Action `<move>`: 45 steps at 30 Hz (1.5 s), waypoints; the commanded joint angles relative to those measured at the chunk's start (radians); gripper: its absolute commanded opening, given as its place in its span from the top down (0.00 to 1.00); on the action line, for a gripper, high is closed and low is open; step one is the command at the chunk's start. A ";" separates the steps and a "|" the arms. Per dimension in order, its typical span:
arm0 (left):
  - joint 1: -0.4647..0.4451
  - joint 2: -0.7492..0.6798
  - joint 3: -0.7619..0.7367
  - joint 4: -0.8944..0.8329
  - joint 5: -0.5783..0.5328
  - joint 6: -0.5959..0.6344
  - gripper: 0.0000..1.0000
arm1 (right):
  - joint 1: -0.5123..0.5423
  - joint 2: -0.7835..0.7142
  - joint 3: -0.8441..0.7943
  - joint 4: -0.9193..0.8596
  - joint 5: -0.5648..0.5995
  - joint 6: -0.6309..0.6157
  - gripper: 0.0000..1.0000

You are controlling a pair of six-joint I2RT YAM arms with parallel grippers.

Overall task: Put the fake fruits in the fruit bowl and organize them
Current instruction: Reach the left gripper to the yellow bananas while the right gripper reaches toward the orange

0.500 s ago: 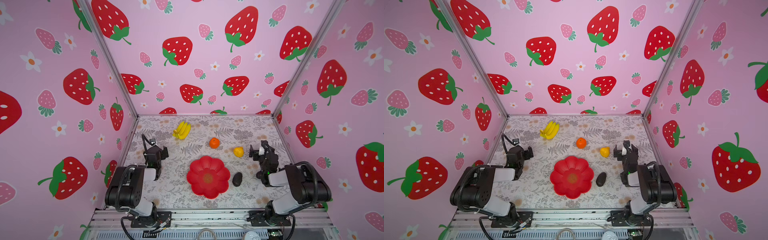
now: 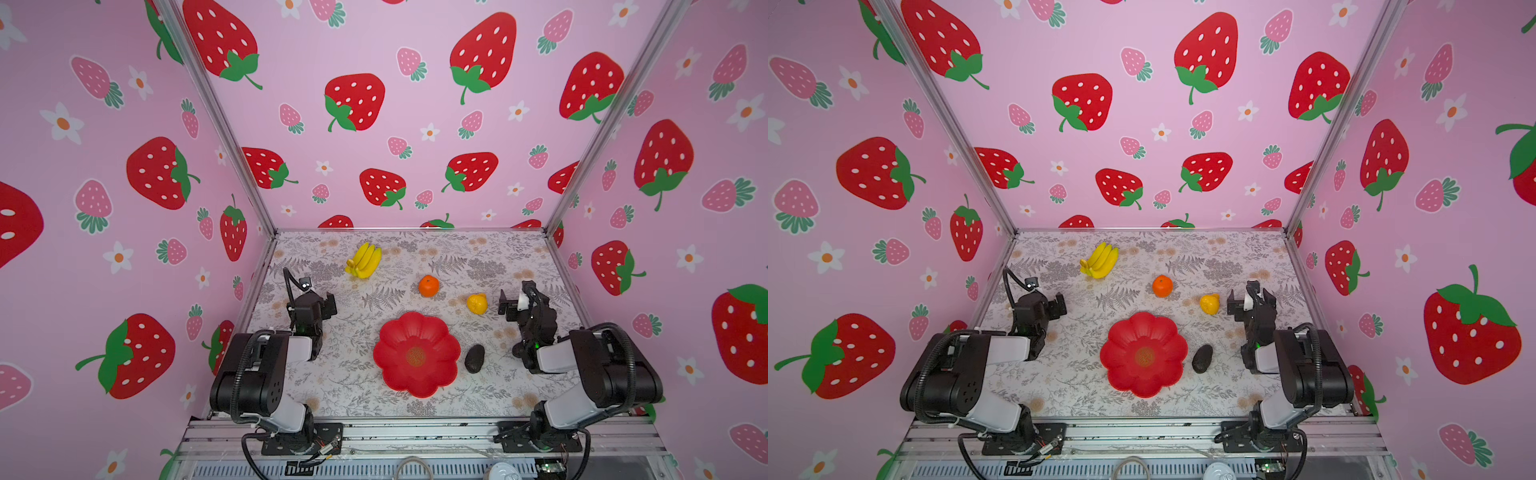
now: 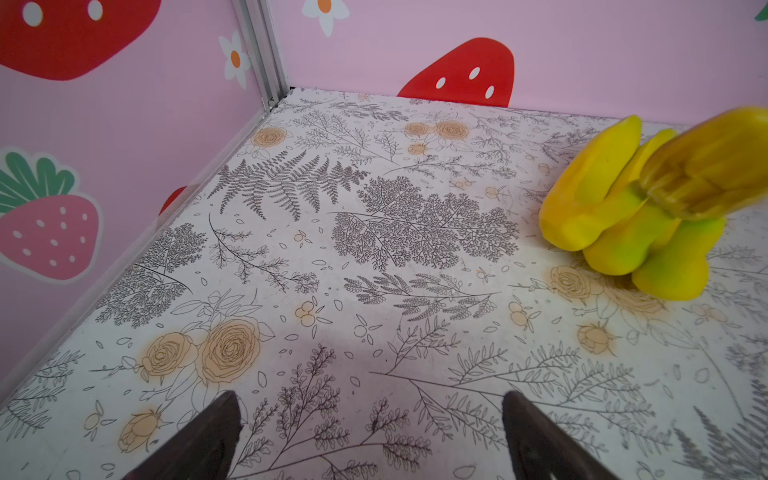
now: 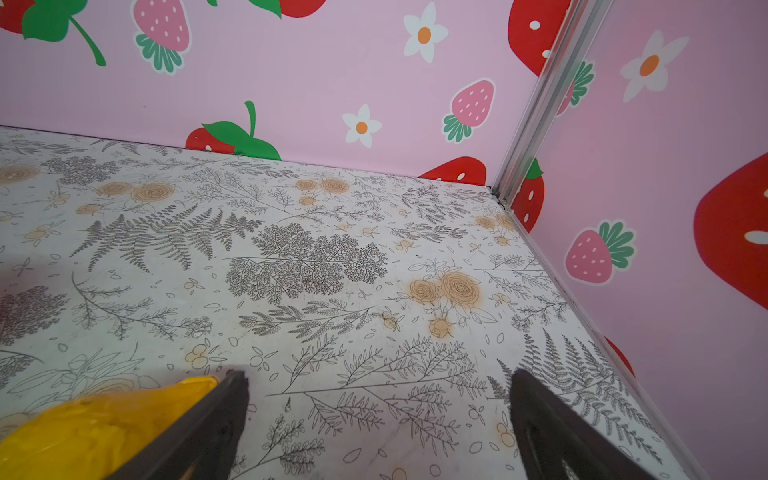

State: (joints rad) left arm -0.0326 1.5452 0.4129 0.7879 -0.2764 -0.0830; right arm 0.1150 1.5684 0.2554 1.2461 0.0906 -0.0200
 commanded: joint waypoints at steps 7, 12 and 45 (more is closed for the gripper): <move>0.003 0.001 0.021 0.010 0.005 0.002 0.01 | -0.002 0.004 0.015 0.003 0.001 0.012 0.01; -0.014 -0.051 0.037 -0.049 -0.028 0.012 0.01 | 0.002 -0.018 0.008 0.014 0.000 0.008 0.01; -0.300 0.371 1.113 -1.257 -0.150 -0.612 0.12 | 0.629 -0.122 0.431 -0.579 -0.456 0.118 0.01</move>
State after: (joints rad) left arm -0.3431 1.8729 1.4624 -0.3866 -0.3820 -0.6117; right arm 0.7429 1.4811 0.7059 0.6651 -0.3489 0.0925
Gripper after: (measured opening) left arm 0.889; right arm 0.994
